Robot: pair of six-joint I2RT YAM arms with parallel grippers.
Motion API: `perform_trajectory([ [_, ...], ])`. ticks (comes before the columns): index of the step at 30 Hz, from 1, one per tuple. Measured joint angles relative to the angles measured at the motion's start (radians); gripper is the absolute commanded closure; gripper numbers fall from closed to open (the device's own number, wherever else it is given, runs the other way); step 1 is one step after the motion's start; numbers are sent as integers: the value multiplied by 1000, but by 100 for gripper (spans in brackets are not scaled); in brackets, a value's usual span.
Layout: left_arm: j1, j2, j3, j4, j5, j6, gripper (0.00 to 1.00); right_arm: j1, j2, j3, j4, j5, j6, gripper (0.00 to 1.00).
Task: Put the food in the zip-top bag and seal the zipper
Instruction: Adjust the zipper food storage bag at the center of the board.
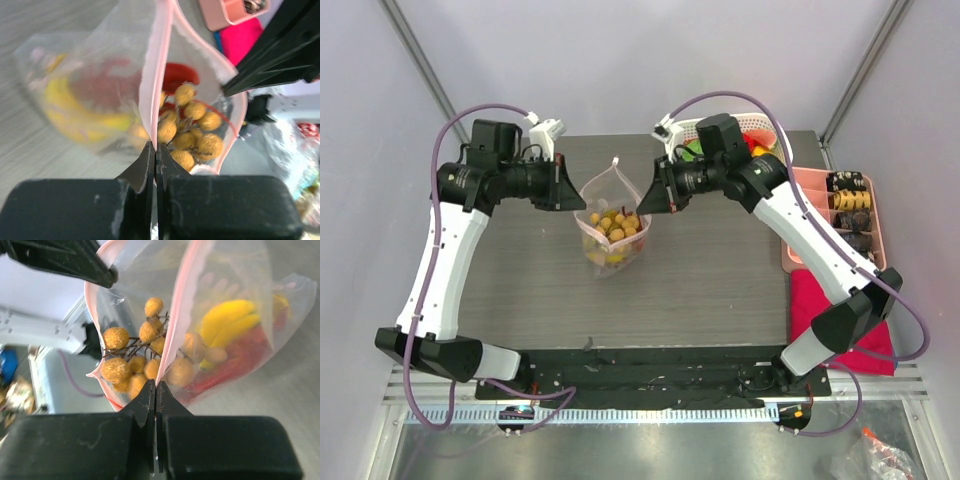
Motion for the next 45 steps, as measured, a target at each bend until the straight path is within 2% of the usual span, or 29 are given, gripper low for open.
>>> perform_trajectory([
  [5,0,-1,0,-27,122,-8,100,29,11,19,-36,-63,-20,99],
  [12,1,31,-80,-58,-94,-11,100,31,53,17,-70,-14,-72,99],
  [16,59,96,-83,-75,-10,-6,100,31,80,13,-113,-44,-103,99],
  [20,85,48,-84,-51,-66,-3,100,34,47,12,-107,-82,-111,99],
  [25,87,21,-91,-49,24,-2,100,57,-3,10,-109,-87,-130,99],
  [27,88,5,-119,-23,74,-4,100,63,-20,-10,-116,-67,-170,79],
  [28,89,-8,-138,-11,96,-4,100,65,-26,-22,-123,-63,-187,65],
  [29,88,-20,-151,-5,117,-4,100,65,-31,-35,-130,-60,-201,60],
  [34,88,-45,-160,-9,193,29,100,65,-36,-53,-145,-19,-243,51],
  [40,88,-42,-161,-11,241,58,100,64,-49,-13,-116,63,-248,47],
  [43,88,-41,-161,-14,251,74,100,64,-71,-6,-56,90,-237,48],
  [45,88,-39,-161,-14,258,78,100,68,-90,-3,-20,95,-224,52],
])
